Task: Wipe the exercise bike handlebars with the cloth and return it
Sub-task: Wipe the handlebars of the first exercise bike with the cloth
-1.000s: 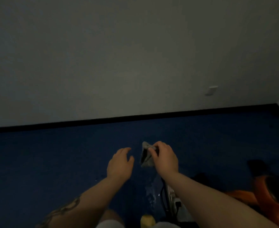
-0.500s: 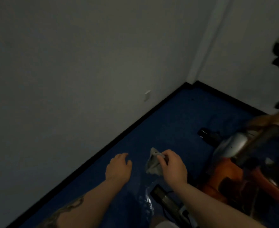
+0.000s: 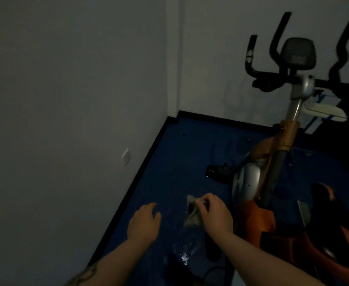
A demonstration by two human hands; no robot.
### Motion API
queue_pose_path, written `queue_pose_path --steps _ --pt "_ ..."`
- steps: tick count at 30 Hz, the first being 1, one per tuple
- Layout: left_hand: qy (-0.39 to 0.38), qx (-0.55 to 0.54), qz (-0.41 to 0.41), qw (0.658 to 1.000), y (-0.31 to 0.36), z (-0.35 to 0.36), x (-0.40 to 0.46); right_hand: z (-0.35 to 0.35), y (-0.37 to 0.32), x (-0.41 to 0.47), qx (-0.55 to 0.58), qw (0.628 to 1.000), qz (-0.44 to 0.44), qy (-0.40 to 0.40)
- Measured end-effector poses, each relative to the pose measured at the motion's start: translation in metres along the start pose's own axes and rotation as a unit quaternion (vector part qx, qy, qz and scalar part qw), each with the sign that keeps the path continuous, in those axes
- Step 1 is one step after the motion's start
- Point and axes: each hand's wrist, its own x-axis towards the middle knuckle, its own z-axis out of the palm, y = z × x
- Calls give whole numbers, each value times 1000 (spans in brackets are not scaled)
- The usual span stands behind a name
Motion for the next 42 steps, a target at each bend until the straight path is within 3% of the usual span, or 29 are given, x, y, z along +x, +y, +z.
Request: queue_pose_path --steps 8,14,17,30,36,39,42 --pt "-62 0 81 995 32 -25 127 10 -18 92 5 994 88 58" --pt "-93 24 191 977 94 -66 242 -6 -40 164 57 969 152 184" --pt "-99 -19 225 969 135 -78 277 -29 -49 196 81 952 179 237" --pt "-117 -198 360 904 334 -65 360 -198 -45 326 214 857 75 462" --pt "-108 -297 329 890 447 -37 395 -276 -16 412 186 848 12 496" --pt "-91 -345 311 881 482 -25 405 -282 -6 460 122 883 -18 454" --pt "-80 -377 298 874 493 -13 410 -267 10 484 -47 923 -59 377"
